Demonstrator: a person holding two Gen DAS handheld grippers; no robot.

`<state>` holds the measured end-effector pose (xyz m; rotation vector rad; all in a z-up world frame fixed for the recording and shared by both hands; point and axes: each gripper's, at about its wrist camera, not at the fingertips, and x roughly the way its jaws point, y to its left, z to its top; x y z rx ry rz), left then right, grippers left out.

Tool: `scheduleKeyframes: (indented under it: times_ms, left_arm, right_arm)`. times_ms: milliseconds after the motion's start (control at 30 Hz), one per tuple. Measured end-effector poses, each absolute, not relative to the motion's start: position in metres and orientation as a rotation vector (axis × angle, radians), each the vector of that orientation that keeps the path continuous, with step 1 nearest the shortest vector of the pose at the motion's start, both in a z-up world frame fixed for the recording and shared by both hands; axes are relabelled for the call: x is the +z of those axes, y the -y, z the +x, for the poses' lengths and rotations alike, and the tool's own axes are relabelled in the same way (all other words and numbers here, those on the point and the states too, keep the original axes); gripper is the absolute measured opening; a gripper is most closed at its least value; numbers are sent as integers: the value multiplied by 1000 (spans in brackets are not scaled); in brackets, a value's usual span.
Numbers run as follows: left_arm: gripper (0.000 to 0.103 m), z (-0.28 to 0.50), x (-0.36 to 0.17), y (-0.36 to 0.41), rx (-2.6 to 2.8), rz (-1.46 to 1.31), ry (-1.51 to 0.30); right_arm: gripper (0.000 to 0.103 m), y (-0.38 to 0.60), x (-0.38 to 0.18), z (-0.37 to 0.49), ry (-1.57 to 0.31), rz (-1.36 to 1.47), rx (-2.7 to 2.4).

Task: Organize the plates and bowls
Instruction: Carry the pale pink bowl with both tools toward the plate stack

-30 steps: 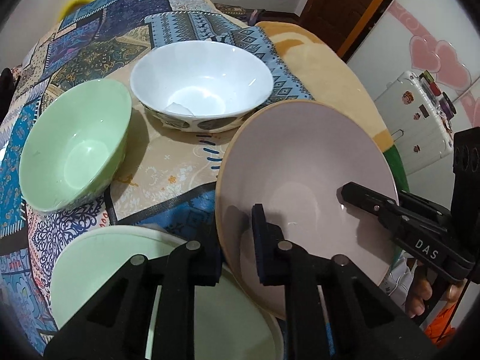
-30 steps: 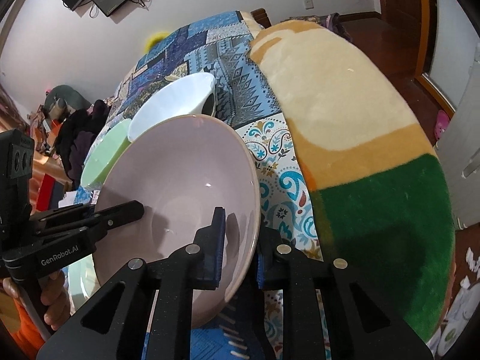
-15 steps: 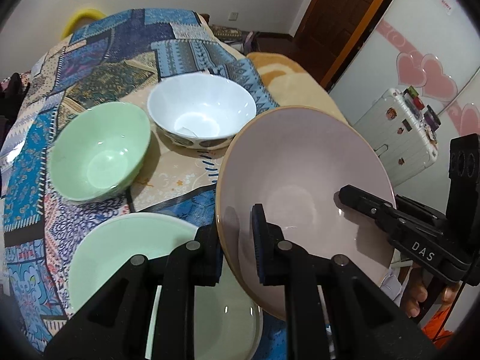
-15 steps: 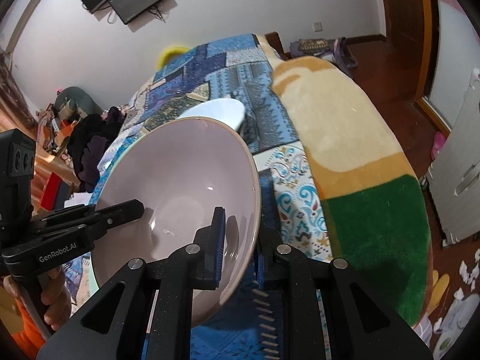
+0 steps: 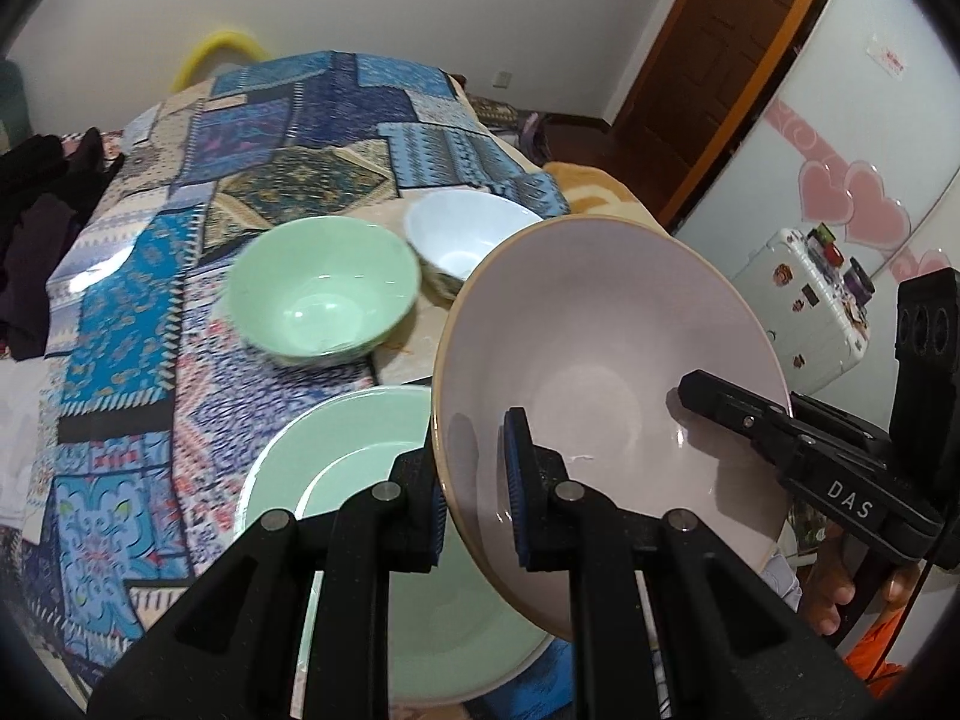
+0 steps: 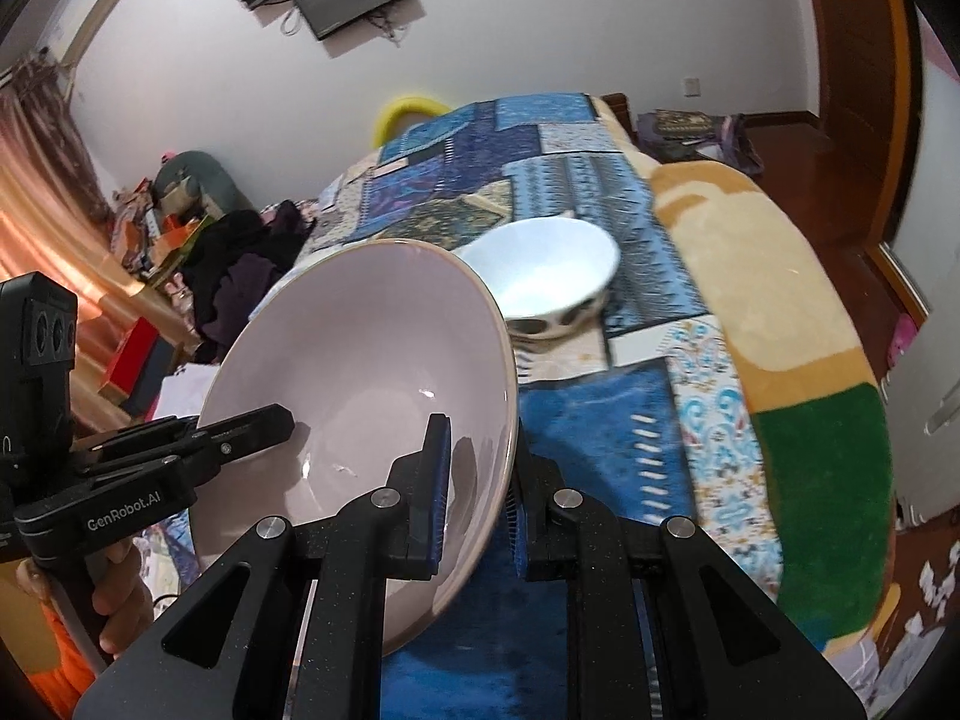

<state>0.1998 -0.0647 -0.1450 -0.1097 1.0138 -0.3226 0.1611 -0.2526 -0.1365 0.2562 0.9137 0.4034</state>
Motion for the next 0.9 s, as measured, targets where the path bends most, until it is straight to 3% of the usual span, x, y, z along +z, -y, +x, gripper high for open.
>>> scheduleKeyframes:
  times_ms: [900]
  left_arm:
    - [17, 109, -154, -126, 18, -254, -974]
  right_arm:
    - [16, 71, -149, 144, -1006, 59, 718]
